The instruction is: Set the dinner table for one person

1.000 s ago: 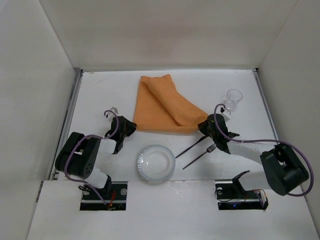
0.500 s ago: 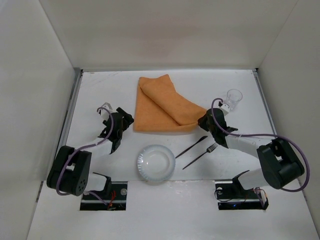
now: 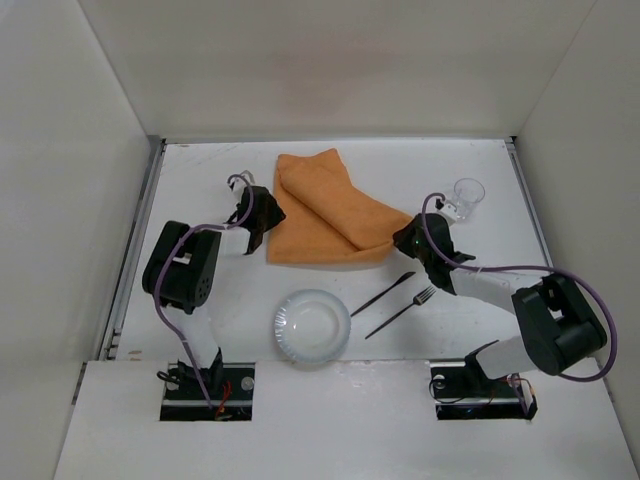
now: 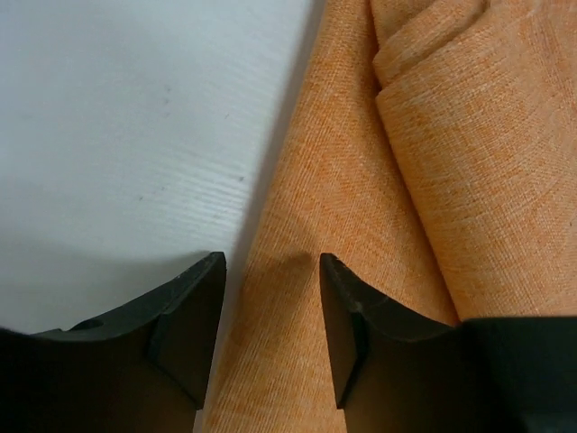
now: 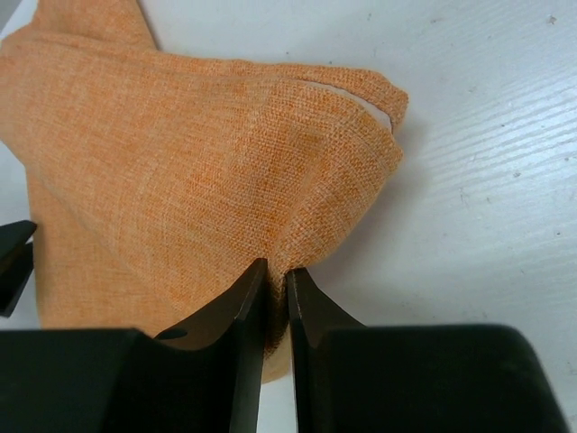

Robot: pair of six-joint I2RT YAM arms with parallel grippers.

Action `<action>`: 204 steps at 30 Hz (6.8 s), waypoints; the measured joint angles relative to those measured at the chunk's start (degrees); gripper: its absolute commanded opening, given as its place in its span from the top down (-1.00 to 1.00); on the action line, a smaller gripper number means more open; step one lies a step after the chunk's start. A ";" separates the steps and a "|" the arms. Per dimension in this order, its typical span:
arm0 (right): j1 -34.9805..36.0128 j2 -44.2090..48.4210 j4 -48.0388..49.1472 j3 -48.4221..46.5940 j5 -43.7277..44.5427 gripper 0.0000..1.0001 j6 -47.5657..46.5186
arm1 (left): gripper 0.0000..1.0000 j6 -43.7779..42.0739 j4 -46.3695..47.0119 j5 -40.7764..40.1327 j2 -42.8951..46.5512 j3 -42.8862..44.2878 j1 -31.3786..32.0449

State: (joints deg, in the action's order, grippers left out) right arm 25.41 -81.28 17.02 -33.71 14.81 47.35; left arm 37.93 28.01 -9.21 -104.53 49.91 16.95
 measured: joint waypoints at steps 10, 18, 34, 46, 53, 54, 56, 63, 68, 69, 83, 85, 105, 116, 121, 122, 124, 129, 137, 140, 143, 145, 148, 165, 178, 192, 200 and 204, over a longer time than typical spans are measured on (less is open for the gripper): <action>-0.22 -6.08 1.42 -5.33 -0.28 0.75 0.13 | 1.00 4.02 4.44 6.58 -5.97 3.26 -3.80; -1.86 -9.62 3.06 -13.66 -1.27 0.82 0.22 | 1.00 7.45 7.02 2.93 -1.70 -3.52 -8.26; 8.87 2.60 -7.96 0.31 12.72 0.19 0.22 | 1.00 9.31 5.55 -5.92 3.67 -7.58 -5.64; 9.53 8.20 -14.51 -13.03 7.41 -0.51 -15.72 | 1.00 9.20 5.62 -7.82 3.93 -7.89 -7.56; 9.14 -22.84 -15.52 -45.90 -10.19 -0.73 -27.15 | 1.00 9.51 6.05 -7.74 3.82 -8.22 -7.48; 9.01 -27.52 -16.98 -50.88 -12.17 -0.75 -28.52 | 1.00 9.55 6.08 -7.72 3.80 -8.22 -7.34; 8.61 -35.39 -21.11 -59.52 -15.17 -0.77 -30.95 | 1.00 9.73 6.12 -7.69 3.78 -8.22 -7.32; 6.45 -55.49 -36.98 -84.89 -20.24 -0.81 -35.43 | 1.00 10.23 6.32 -6.99 3.72 -8.22 -7.50; 5.66 -62.18 -45.31 -96.19 -21.84 -0.76 -35.76 | 1.00 10.56 6.60 -6.45 2.89 -8.24 -7.72; 5.64 -62.62 -46.60 -97.26 -22.49 -0.73 -35.67 | 1.00 10.64 6.73 -6.36 2.67 -8.24 -7.74; 2.23 -64.32 -55.17 -102.75 -37.24 0.66 -31.01 | 1.00 11.08 7.21 -5.88 2.01 -8.24 -8.09; 1.81 -64.50 -55.34 -102.75 -37.62 0.77 -30.42 | 1.00 11.08 7.23 -5.86 2.01 -8.26 -8.09; -17.05 -32.81 -31.80 -58.29 -13.92 0.43 -16.81 | 0.98 12.11 8.17 -4.20 2.01 -8.35 -9.33; -12.70 -23.82 -24.76 -40.48 -7.41 -0.09 -15.26 | 0.25 11.61 7.61 -5.62 4.55 -9.35 -9.55; -9.11 -11.91 -19.06 -26.14 -4.04 0.10 -14.36 | 0.03 10.03 6.47 -9.57 16.02 -16.06 -8.92; -8.48 -9.25 -18.38 -23.17 -3.19 0.24 -13.99 | 0.01 9.57 6.01 -10.45 18.71 -17.38 -8.55; -7.30 -4.33 -17.18 -17.66 -1.25 0.70 -13.25 | 0.00 8.63 4.98 -11.93 24.46 -19.71 -7.10; -5.68 5.01 -16.04 -6.58 2.43 0.49 -11.69 | 0.08 6.51 1.55 -12.24 34.05 -24.39 -2.97; -1.16 8.07 -16.90 0.33 3.82 -0.34 -11.74 | 0.16 5.05 -3.08 -8.50 35.71 -26.64 1.88; -0.68 6.73 -16.92 0.28 3.56 -0.18 -11.58 | 0.13 5.20 -3.69 -7.50 33.73 -26.73 3.13; -0.83 4.79 -17.05 -0.09 2.71 -0.12 -11.52 | 0.12 5.49 -4.07 -7.69 33.11 -27.71 3.02; -1.40 3.63 -17.05 -0.66 1.51 0.01 -11.52 | 0.12 5.57 -4.48 -7.91 32.96 -28.46 2.80; -2.19 1.36 -17.03 -2.36 -0.37 0.33 -11.56 | 0.12 5.57 -4.83 -8.31 31.80 -28.83 2.64; -4.02 6.93 -17.75 1.90 -4.59 0.24 -8.24 | 0.17 6.36 -4.00 -7.17 31.67 -30.95 -0.44; -0.57 28.06 -18.84 3.43 -4.90 0.79 -11.06 | 0.28 6.40 -9.31 -7.37 53.83 -35.17 1.20; 20.59 15.98 -8.94 6.16 -21.79 -0.25 -9.70 | 0.42 3.50 -6.12 -7.74 50.25 -34.75 4.83; 21.18 2.99 -0.15 5.97 -29.73 -0.29 -8.68 | 0.29 3.48 -1.09 -7.69 47.10 -33.20 6.23; 21.33 -2.73 3.17 5.79 -32.50 -0.23 -7.80 | 0.27 3.56 -0.28 -7.72 46.51 -33.20 6.21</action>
State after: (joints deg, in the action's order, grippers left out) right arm 46.74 -84.01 20.18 -27.92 -17.69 39.55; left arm 41.50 27.73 -16.93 -58.02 16.71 23.16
